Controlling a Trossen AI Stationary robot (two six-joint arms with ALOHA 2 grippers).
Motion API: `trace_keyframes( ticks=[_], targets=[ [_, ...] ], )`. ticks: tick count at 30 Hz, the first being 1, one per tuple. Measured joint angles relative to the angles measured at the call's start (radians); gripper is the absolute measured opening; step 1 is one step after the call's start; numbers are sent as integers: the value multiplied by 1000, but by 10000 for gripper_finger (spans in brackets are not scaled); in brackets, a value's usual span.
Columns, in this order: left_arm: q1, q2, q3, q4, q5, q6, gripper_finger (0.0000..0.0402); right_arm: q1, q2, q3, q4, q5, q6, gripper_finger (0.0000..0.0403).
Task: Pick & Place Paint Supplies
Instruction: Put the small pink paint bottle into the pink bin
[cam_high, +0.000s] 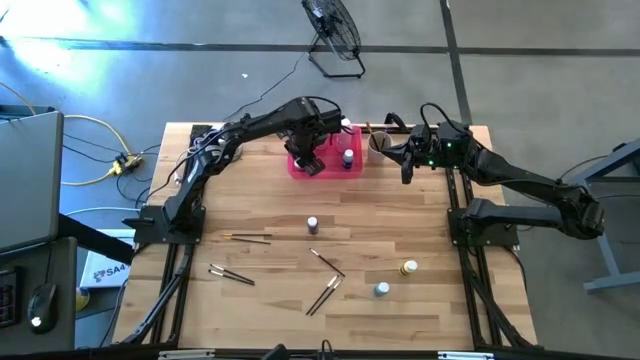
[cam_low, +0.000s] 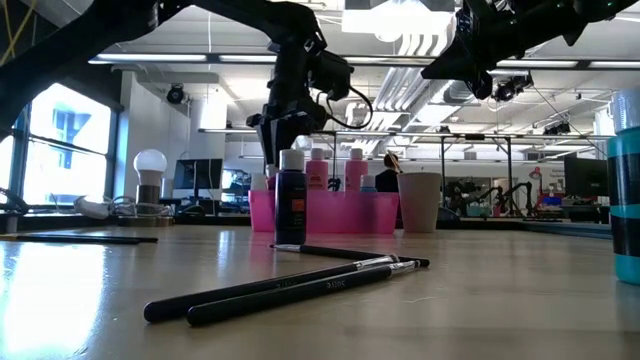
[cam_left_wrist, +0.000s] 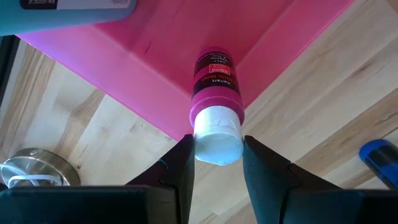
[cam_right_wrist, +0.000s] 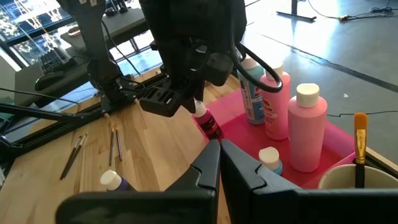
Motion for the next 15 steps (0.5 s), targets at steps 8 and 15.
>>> trace_keyframes(
  ticks=[8,15],
  targets=[
    [0,0,0,-2,6,19,113,0,0,0,0,0,-3,4],
    [0,0,0,6,8,19,113,0,0,0,0,0,-3,4]
  ],
)
